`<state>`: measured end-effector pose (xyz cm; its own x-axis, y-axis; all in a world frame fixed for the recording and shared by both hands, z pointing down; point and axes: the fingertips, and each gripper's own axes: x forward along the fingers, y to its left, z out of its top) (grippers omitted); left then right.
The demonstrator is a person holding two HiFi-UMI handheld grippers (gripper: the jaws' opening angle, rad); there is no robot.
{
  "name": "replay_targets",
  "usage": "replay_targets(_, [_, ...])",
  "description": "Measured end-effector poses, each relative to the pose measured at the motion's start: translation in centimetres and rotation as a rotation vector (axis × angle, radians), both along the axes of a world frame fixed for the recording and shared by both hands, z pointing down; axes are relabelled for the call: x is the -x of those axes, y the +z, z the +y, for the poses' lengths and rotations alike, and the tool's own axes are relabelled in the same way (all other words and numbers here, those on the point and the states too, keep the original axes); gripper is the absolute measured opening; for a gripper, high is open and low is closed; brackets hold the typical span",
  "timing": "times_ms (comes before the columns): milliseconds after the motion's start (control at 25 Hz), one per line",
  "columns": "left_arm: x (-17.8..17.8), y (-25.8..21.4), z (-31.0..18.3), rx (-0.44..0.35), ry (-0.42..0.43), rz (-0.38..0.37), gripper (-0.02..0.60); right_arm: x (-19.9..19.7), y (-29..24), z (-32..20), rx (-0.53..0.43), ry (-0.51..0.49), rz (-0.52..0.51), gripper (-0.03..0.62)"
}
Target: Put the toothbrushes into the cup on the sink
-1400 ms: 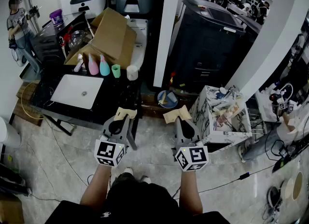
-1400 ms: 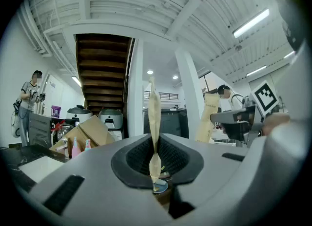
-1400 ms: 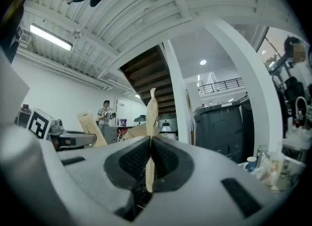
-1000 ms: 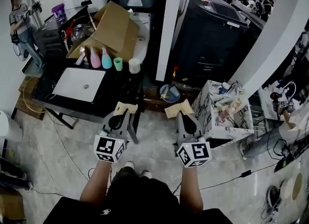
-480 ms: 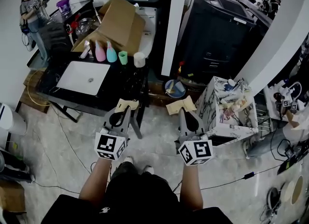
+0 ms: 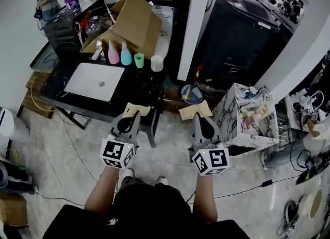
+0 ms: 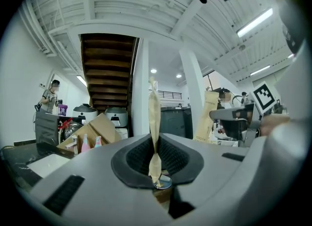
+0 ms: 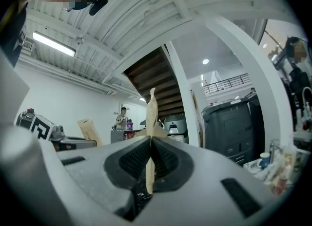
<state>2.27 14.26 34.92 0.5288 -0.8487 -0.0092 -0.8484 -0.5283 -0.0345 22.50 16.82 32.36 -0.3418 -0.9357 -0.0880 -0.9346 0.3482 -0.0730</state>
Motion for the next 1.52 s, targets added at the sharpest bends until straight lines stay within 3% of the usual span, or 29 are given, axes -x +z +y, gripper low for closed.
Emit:
replay_targets(600, [9.8, -0.2, -5.4, -0.008, -0.004, -0.022, 0.030, 8.8, -1.0, -3.8, 0.013, 0.065, 0.043, 0.006])
replay_targets(1520, [19.6, 0.6, -9.5, 0.003, 0.116, 0.031, 0.031, 19.4, -1.4, -6.5, 0.016, 0.156, 0.076, 0.006])
